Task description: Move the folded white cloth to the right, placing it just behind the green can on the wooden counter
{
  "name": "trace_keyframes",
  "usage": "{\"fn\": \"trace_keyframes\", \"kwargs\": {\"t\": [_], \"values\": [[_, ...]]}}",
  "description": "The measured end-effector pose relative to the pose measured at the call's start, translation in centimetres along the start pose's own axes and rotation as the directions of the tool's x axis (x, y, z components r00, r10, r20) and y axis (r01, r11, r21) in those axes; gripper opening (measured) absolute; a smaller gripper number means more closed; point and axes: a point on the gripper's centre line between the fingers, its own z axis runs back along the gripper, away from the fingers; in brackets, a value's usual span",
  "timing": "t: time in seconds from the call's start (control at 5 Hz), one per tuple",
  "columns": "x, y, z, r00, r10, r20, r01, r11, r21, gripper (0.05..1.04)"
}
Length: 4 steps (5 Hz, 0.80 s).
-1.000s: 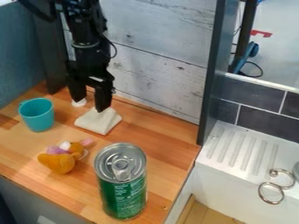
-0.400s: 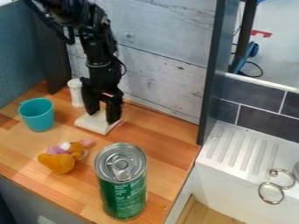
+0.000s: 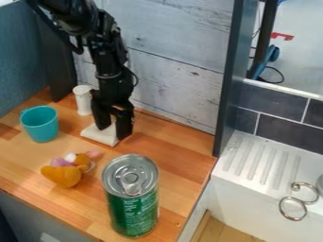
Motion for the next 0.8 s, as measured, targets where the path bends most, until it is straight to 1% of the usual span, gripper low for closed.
{"fn": "trace_keyframes", "kwargs": {"t": [0.2,0.4,0.6,0.8], "values": [[0.4,-0.7,-0.2,1.000,-0.001,0.022,0.002,0.999,-0.044,1.000],[1.0,-1.7,-0.4,0.997,0.041,0.058,-0.035,0.995,-0.093,1.000],[2.2,-5.2,-0.2,0.998,0.051,0.034,-0.046,0.990,-0.132,1.000],[3.1,-9.3,-0.5,0.999,-0.017,-0.052,0.010,0.992,-0.123,1.000]]}}
